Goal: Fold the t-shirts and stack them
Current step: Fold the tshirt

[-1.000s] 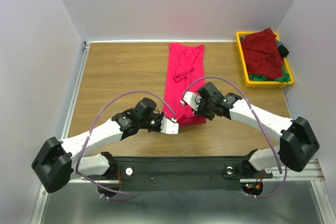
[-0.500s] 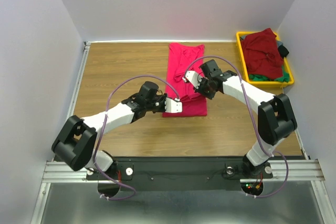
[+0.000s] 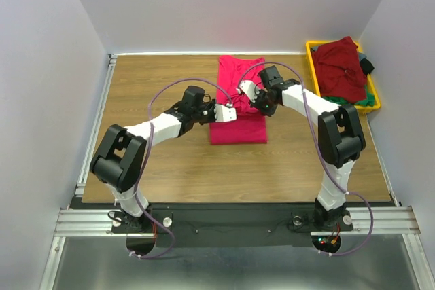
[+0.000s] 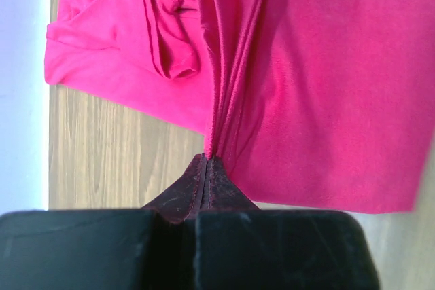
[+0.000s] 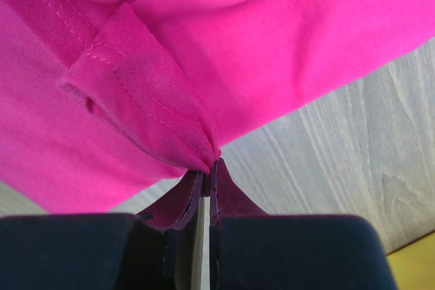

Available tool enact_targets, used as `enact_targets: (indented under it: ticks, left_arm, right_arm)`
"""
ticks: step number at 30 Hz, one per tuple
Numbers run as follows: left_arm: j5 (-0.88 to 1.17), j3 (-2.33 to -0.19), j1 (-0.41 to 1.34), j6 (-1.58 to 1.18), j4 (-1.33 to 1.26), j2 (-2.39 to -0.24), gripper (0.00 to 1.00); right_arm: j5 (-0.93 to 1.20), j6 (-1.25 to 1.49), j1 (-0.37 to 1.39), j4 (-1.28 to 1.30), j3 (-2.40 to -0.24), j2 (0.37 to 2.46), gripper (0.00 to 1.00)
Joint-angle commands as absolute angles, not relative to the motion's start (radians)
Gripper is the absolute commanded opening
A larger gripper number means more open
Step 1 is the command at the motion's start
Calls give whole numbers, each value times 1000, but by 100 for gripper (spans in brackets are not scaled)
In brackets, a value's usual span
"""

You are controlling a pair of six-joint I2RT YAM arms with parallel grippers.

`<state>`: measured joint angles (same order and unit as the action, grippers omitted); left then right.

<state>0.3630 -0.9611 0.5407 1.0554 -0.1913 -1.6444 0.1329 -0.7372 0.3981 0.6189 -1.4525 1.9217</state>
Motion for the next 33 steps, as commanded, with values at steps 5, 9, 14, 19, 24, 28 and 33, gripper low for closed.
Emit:
enact_targets:
  ticks: [5, 9, 14, 19, 24, 28, 33]
  left_arm:
    - [402, -1097, 512, 1065, -239, -1749, 0]
    - [396, -1143, 499, 1065, -245, -1804, 0]
    - [358, -1178, 488, 1049, -273, -1862, 13]
    - [350, -1212, 465, 979, -256, -1827, 32]
    - [406, -1197, 437, 895, -152, -1697, 44]
    - [489, -1119, 434, 859, -51, -1580, 45]
    - [558, -950, 471, 839, -14, -1451, 47]
  right_arm:
    - [149, -753, 354, 606, -1566, 1979, 1]
    - [147, -749, 341, 606, -1614, 2035, 1]
    - [143, -727, 341, 606, -1658, 2075, 22]
    - [120, -674, 327, 606, -1697, 2039, 44]
    - [121, -627, 305, 609, -1662, 1921, 49]
    - [138, -611, 305, 621, -1566, 1809, 50]
    - [254, -601, 308, 664, -1405, 1709, 40]
